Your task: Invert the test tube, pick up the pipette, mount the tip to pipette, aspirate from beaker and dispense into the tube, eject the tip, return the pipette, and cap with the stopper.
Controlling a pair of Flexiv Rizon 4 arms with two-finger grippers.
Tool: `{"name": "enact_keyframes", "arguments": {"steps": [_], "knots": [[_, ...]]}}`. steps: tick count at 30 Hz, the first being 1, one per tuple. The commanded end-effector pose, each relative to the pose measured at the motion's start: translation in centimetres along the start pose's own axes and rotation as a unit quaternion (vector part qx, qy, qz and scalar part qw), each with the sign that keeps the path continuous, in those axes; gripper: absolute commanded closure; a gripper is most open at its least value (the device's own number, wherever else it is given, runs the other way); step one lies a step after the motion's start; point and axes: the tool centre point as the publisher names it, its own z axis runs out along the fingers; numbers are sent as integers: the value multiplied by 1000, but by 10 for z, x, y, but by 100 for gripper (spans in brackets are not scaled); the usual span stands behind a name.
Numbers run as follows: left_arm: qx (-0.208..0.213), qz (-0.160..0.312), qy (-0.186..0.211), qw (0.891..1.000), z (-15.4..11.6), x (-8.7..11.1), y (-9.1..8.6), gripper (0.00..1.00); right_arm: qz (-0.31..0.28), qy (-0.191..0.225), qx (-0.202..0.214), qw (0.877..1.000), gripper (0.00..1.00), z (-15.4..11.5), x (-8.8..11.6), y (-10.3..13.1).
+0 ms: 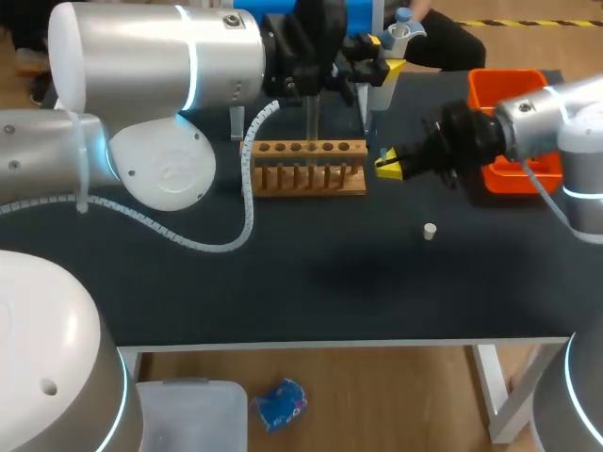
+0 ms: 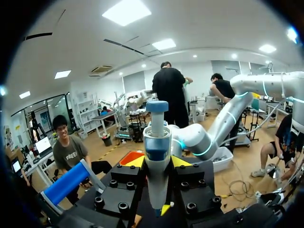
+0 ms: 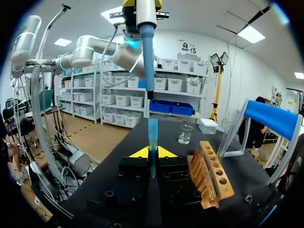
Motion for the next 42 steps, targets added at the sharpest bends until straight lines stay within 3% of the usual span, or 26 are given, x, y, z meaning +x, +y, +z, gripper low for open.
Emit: {"name": "enact_keyframes", "arguments": {"steps": [1,17,42], "knots": [[2,1,288,958,-2,-4,1,100,-8,3,-1,1000,100,5,-1,6],[2,1,288,958,-2,-4,1,100,-75,-2,14,997,100,16,-4,10],[2,1,288,958,-2,-4,1,100,-90,-5,14,996,100,23,-14,18]]}}
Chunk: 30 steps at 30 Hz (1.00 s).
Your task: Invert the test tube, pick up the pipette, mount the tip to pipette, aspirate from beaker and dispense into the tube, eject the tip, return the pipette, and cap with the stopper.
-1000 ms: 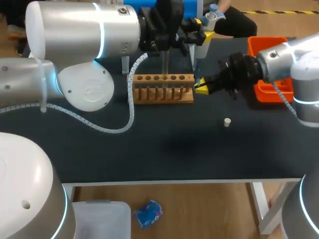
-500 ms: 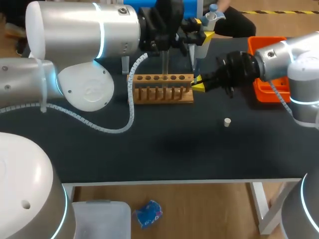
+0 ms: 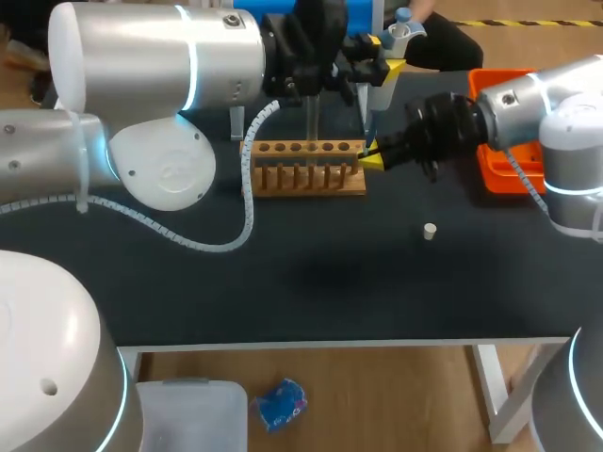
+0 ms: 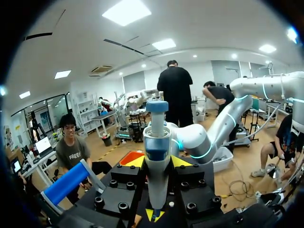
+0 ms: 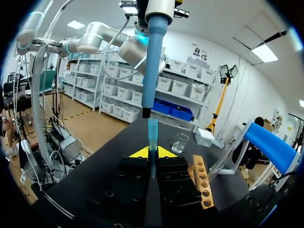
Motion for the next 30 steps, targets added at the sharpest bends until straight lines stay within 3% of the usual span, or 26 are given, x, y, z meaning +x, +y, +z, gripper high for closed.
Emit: {"name": "enact_keyframes", "arguments": {"steps": [1,30], "knots": [[2,1,288,958,-2,-4,1,100,0,-2,0,1000,100,1,-1,1],[2,1,288,958,-2,-4,1,100,5,-2,-5,1000,100,-3,3,2]]}}
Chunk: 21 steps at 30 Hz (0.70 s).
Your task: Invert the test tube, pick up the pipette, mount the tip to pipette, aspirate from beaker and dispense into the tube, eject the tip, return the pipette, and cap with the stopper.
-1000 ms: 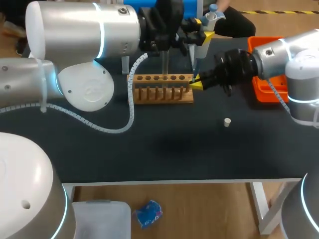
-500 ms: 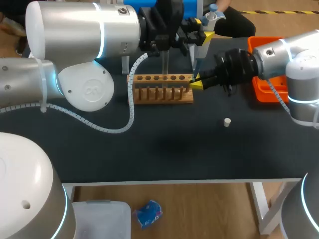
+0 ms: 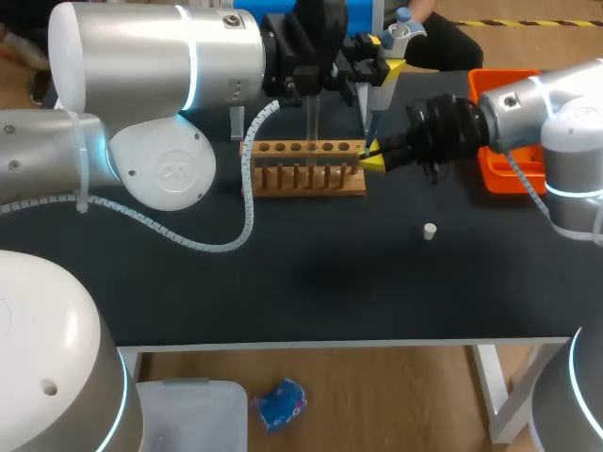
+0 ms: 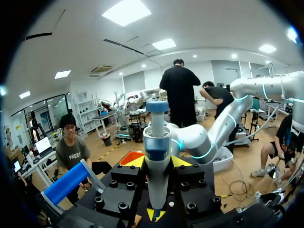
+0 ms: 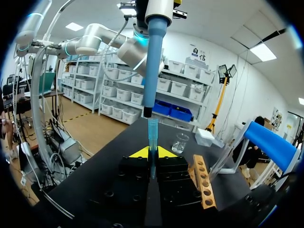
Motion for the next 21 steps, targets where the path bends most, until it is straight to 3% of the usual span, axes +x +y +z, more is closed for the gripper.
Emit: {"name": "enact_keyframes", "arguments": {"steps": [1,21], "knots": [[2,1,288,958,-2,-4,1,100,-1,0,1,1000,100,-1,0,2],[2,1,288,958,-2,-4,1,100,-1,6,0,1000,100,-1,5,2]]}}
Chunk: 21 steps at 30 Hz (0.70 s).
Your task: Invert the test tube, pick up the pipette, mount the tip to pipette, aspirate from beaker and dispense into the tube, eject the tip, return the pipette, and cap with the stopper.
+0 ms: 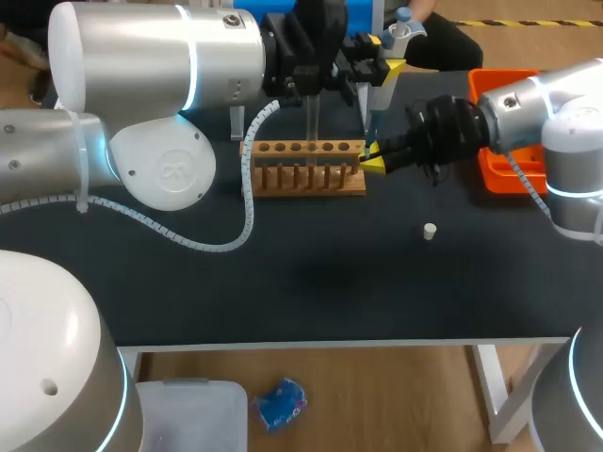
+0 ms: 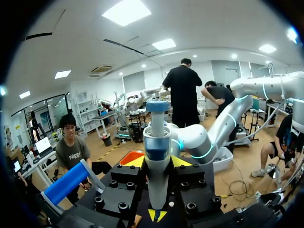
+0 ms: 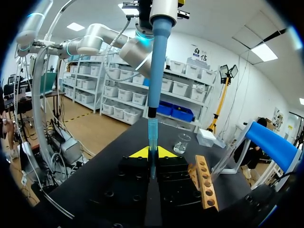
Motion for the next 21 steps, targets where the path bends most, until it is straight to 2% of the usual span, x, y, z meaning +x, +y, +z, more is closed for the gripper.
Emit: {"name": "enact_keyframes", "arguments": {"steps": [1,21], "knots": [[2,1,288,958,-2,-4,1,100,-1,-1,0,1000,100,-1,0,2],[2,1,288,958,-2,-4,1,100,0,4,-1,1000,100,-1,4,2]]}}
